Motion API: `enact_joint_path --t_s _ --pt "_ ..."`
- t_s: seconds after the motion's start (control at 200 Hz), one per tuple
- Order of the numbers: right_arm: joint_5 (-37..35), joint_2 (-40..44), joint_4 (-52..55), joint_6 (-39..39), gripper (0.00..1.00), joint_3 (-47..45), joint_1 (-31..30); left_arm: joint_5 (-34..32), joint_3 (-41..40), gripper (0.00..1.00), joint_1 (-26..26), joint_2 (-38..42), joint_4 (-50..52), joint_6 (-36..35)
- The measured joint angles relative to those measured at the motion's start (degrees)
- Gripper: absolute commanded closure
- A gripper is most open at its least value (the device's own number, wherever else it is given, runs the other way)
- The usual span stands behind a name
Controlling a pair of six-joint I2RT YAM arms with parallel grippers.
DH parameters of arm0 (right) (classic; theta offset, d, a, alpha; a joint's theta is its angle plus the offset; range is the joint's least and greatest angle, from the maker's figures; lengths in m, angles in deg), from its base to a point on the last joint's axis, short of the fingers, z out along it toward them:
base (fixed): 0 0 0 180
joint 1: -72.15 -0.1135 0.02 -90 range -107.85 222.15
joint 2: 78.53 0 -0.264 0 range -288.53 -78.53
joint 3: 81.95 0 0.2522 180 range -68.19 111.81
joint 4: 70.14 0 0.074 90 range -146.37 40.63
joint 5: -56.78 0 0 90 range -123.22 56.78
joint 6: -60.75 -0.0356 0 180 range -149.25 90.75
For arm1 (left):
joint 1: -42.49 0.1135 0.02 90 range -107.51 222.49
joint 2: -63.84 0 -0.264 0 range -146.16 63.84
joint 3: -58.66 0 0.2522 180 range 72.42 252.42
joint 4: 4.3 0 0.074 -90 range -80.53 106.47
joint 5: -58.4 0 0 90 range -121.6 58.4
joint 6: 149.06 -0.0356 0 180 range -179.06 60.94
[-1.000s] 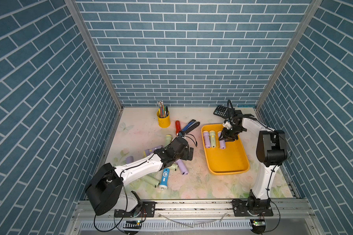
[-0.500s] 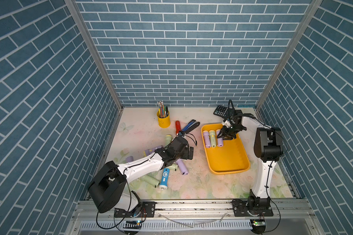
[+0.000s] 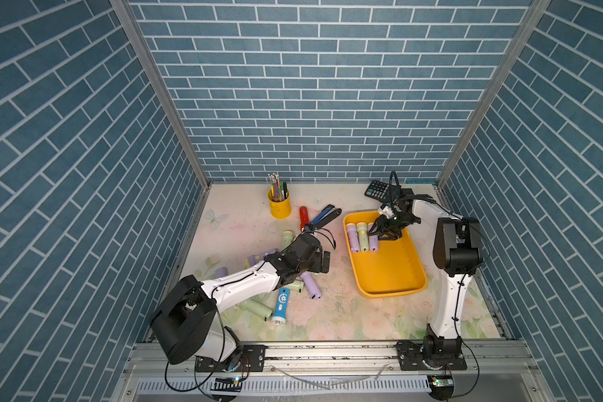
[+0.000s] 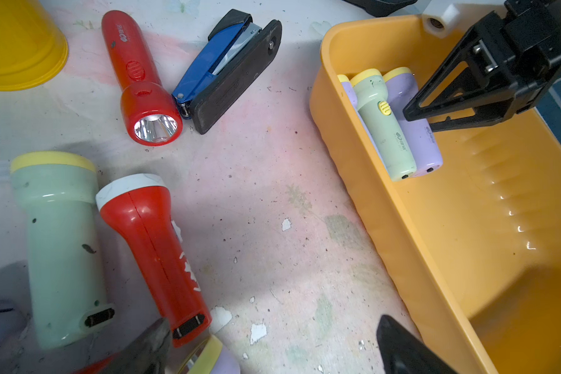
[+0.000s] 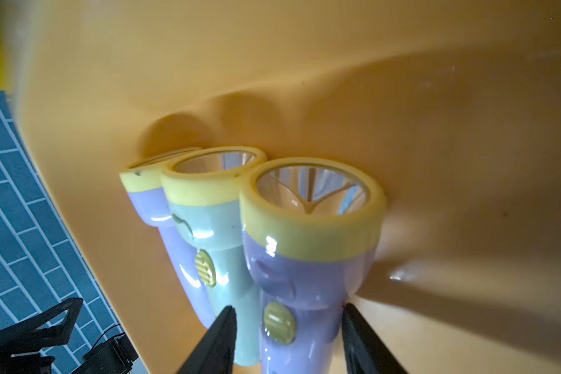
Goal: Put the flashlights into the storage boxes
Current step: Place the flashlight at the storage box.
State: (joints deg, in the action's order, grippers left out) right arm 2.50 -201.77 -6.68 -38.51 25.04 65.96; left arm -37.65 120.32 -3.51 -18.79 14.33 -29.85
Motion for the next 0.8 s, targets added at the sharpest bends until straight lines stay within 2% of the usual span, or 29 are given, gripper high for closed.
enact_joint_path --t_s 0.1,0.265,0.58,0.8 --pt "-0.13 0.02 -0.09 -0.37 0.38 0.0 0.0 0.11 -0.04 0.0 0.0 0.0 -0.04 0.04" --pt "-1.01 0.2 -0.68 -1.05 0.33 0.0 0.09 0.13 -0.37 0.0 0.0 0.02 -0.63 0.28" --pt "-3.06 3.28 -1.51 -1.31 0.32 -0.09 0.15 0.5 -0.68 0.01 0.02 0.81 -0.85 0.66" --pt "-5.81 12.68 -2.08 -1.66 0.33 -3.58 -0.48 1.31 -1.09 0.01 0.02 4.35 -0.09 1.36"
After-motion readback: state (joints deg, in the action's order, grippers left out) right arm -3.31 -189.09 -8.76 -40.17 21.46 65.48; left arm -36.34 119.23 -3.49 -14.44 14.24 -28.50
